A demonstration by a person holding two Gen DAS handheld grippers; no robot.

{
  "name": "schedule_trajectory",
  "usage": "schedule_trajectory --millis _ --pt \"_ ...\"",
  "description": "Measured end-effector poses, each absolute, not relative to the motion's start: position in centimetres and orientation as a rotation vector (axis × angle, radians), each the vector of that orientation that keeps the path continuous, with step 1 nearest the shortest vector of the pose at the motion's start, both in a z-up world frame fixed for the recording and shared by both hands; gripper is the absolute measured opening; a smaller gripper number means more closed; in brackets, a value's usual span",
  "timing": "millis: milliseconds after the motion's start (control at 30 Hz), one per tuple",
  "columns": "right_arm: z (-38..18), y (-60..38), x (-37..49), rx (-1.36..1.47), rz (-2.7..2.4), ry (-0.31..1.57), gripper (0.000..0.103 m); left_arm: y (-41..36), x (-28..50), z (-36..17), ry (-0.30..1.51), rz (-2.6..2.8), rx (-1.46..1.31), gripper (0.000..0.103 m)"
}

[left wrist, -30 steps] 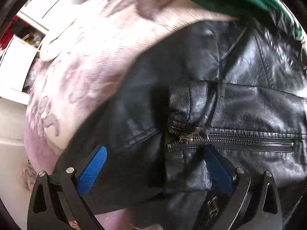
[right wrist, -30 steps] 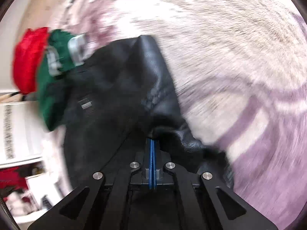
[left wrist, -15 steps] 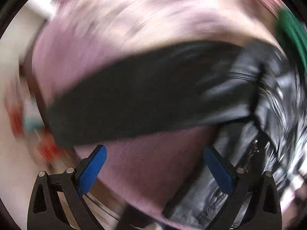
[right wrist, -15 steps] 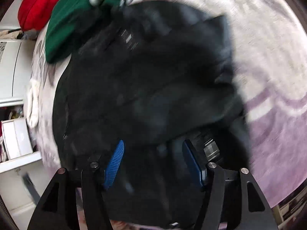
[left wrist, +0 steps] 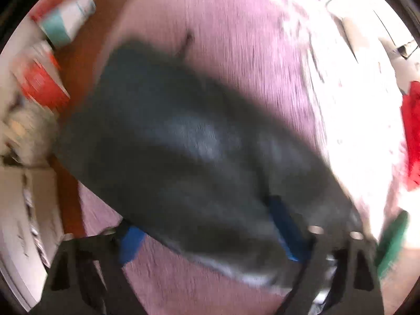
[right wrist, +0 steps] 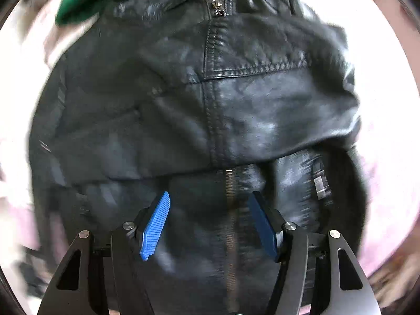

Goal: Fold large clothes

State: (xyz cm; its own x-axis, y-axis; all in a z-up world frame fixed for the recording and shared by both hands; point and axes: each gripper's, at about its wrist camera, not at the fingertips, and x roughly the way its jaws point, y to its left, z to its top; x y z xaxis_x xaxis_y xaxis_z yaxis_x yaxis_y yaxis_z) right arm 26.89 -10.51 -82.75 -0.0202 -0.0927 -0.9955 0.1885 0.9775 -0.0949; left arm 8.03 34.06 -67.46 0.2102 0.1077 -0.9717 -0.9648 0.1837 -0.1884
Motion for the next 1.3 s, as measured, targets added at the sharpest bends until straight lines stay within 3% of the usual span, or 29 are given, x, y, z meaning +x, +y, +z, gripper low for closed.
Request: schedule_trajectory --millis 33,100,133,200,433,533,700,833,1100,1300 --pt "-83.2 -8.6 27.2 -0.017 -0.222 1.570 0.065 34.4 8.1 -67.3 1.031 1.032 -1.058 0.066" --pt "-83.7 -5.6 27.6 -0.101 -0.191 1.572 0.065 35.1 8.6 -66.9 0.993 1.107 -1.020 0.028" --pt "-83.7 -4.6 27.0 -0.117 -0.176 1.569 0.065 35.7 8.9 -66.6 0.977 1.126 -1.007 0.019" --pt "-84.1 -2.2 27.1 -0.135 -0.166 1.556 0.065 35.2 9.5 -65.9 0.957 1.135 -0.988 0.011" --pt "-86.5 4.9 26.5 -0.384 -0.290 1.470 0.066 29.9 15.7 -58.2 0.864 0.971 -0.566 0.005" --pt "-86.6 6.2 26.5 -0.286 -0.257 1.466 0.075 25.7 18.2 -54.4 0.835 0.853 -0.375 0.005" --pt "-85.4 3.7 26.1 -0.060 -0.271 1.499 0.075 17.7 22.2 -49.5 0.767 0.604 -0.182 0.004" --pt "-84.0 -0.2 23.0 0.066 -0.329 1.494 0.075 10.3 25.4 -48.2 0.782 0.338 -0.198 0.004" --pt "-84.0 -10.5 14.9 0.211 -0.523 1.522 0.075 -10.2 29.4 -54.2 0.984 -0.111 -0.071 0.004" --pt "-85.9 -16.1 8.3 0.311 -0.576 1.552 0.075 -17.6 30.6 -62.2 1.247 -0.285 0.098 0.009"
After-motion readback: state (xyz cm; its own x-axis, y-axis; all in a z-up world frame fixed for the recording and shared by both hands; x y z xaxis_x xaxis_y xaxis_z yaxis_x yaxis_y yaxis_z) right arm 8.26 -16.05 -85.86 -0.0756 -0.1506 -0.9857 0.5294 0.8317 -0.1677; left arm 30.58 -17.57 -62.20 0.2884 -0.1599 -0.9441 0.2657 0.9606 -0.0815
